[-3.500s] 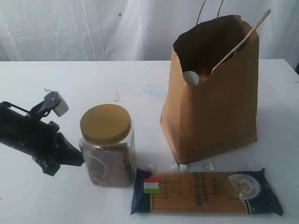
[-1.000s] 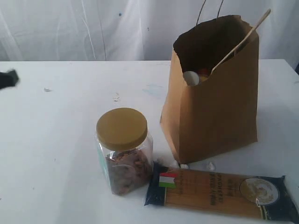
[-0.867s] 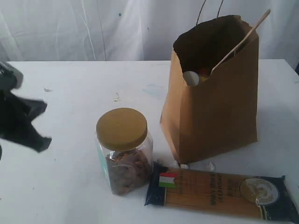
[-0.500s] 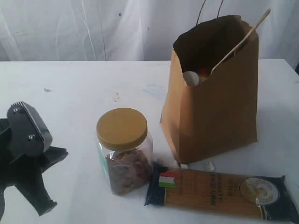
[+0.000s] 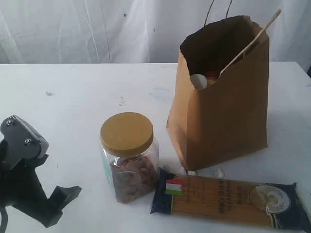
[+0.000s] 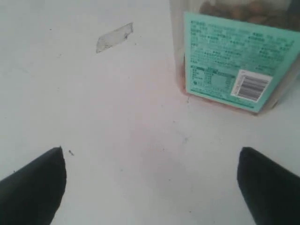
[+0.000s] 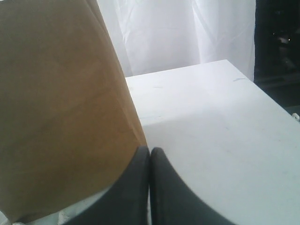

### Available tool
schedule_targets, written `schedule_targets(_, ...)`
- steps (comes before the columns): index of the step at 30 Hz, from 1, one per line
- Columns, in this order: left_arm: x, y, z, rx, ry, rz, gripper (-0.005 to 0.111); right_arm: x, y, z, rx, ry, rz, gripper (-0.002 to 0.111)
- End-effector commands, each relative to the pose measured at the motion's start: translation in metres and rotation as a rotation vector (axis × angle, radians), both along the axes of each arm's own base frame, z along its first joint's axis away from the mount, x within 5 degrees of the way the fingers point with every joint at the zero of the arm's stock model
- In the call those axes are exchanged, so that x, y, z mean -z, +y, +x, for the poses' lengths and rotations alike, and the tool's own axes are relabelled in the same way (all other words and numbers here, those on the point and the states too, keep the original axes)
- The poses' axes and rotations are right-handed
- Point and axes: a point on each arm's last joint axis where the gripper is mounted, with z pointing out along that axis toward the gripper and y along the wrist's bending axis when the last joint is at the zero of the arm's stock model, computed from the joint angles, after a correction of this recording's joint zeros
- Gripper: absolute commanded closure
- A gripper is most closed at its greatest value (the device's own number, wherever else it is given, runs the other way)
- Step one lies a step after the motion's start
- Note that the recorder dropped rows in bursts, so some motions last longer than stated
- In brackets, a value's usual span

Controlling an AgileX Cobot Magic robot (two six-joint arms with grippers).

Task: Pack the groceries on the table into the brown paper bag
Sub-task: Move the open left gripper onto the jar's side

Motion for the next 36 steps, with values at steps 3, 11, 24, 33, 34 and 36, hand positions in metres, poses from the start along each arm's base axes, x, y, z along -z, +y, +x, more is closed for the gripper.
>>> schedule_targets(3, -0.005, -0.006, 0.001, 0.008, -0.038, -0.102, 0.002, 0.001, 0.0, 0.0, 0.006, -0.003, 0.001, 0.108)
schedule_targets(11, -0.011, -0.022, 0.0, 0.167, -0.117, -0.202, 0.002, 0.001, 0.0, 0.0, 0.006, -0.003, 0.001, 0.108)
schedule_targets(24, 0.021, -0.037, 0.008, 0.356, -0.136, -0.094, 0.002, 0.001, 0.0, 0.0, 0.006, -0.003, 0.001, 0.108)
schedule_targets(33, 0.029, -0.044, 0.022, 0.335, -0.166, -0.111, 0.002, 0.001, 0.0, 0.0, 0.006, -0.003, 0.001, 0.108)
schedule_targets(34, 0.031, -0.045, 0.024, 0.335, -0.159, -0.105, 0.002, 0.001, 0.0, 0.0, 0.006, -0.003, 0.001, 0.108)
schedule_targets(36, 0.033, -0.048, 0.029, 0.337, -0.155, -0.101, 0.002, 0.001, 0.0, 0.0, 0.006, -0.003, 0.001, 0.108)
